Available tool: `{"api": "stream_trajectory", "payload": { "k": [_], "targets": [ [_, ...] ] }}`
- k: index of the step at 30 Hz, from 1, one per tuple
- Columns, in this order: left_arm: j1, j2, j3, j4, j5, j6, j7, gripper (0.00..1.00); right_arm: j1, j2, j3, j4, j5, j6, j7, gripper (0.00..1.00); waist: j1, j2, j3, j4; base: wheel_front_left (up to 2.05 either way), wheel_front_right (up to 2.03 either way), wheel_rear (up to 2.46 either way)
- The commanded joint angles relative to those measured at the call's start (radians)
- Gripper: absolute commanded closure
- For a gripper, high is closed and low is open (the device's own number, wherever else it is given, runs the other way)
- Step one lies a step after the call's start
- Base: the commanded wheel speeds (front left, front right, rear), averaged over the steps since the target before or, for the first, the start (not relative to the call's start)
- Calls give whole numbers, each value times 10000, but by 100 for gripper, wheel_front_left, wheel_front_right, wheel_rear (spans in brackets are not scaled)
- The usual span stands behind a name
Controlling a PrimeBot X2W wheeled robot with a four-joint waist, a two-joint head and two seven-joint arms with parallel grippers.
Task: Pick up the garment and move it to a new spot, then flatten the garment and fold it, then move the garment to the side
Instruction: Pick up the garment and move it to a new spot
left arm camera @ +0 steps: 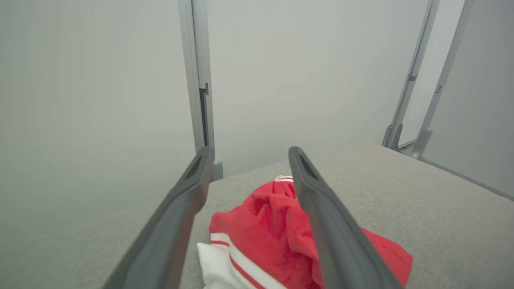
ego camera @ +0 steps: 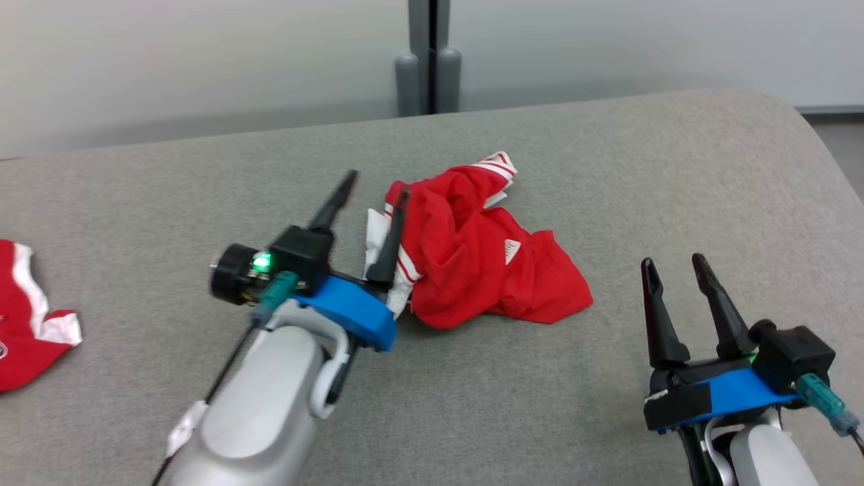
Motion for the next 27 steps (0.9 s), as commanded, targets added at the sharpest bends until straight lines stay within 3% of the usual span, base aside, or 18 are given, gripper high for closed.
{"api": "stream_trajectory", "payload": {
  "k": [1, 11, 18, 27],
  "targets": [
    [241, 216, 229, -196, -2, 134, -54, 0, 156, -13, -13, 35, -76, 3, -37, 0, 1, 1, -94, 130, 0, 0, 0],
    [2187, 1158, 2473, -2466, 508, 803, -59, 0, 489, -17, 29, 27, -66, 3, -38, 0, 1, 1, -524, 865, 0, 0, 0],
    [3773, 1135, 3751, -3439, 989, 882, -61, 0, 665, -14, 24, 121, -40, 3, -37, 0, 1, 1, -775, 1161, 0, 0, 0],
    [4950, 810, 4324, -3266, 1549, 647, -62, 0, 899, -17, -6, 205, -66, 2, -37, 0, 1, 1, -1033, 1394, 0, 0, 0]
  ]
}}
